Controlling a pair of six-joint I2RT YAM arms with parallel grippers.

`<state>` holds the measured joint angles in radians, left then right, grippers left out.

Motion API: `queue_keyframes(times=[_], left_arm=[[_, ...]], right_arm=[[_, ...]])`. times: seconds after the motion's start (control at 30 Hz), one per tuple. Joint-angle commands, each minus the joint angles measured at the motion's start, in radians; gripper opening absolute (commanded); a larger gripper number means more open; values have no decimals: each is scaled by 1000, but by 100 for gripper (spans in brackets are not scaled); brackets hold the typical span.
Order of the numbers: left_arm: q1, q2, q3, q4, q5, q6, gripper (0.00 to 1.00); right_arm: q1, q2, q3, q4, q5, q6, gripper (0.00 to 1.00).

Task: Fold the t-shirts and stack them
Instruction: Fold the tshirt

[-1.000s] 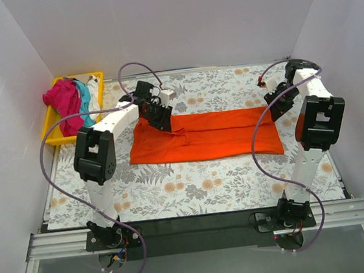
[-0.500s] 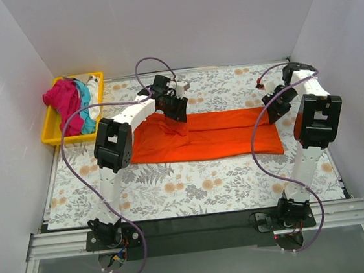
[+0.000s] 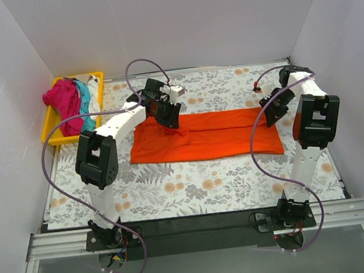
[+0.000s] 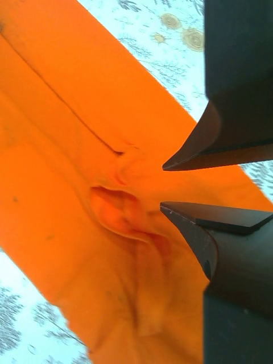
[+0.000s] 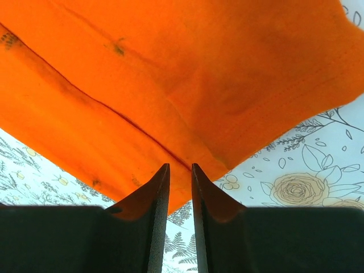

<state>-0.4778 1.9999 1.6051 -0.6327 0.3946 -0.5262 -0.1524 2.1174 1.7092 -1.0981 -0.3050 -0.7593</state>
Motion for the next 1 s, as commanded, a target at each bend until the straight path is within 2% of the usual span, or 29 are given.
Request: queue_keyframes(times=[0.0, 0.13, 0.47, 0.57, 0.8, 0.97], left_arm=[[13, -90, -60, -64, -71, 38, 28], [21, -53, -73, -50, -123, 37, 26], [21, 77, 25, -44, -174, 8, 26], [21, 91, 30, 1, -162, -3, 26], [5, 186, 192, 33, -109, -40, 33], [-7, 240, 254, 41, -79, -69, 36]], right_arm=[[7, -59, -3, -3, -22, -6, 24], [7, -53, -8, 3, -14, -8, 24], [7, -60, -28, 10, 4, -18, 22], [8, -65, -46, 17, 6, -23, 21], [10, -63, -54, 21, 4, -20, 20], [19, -68, -45, 20, 9, -14, 20]])
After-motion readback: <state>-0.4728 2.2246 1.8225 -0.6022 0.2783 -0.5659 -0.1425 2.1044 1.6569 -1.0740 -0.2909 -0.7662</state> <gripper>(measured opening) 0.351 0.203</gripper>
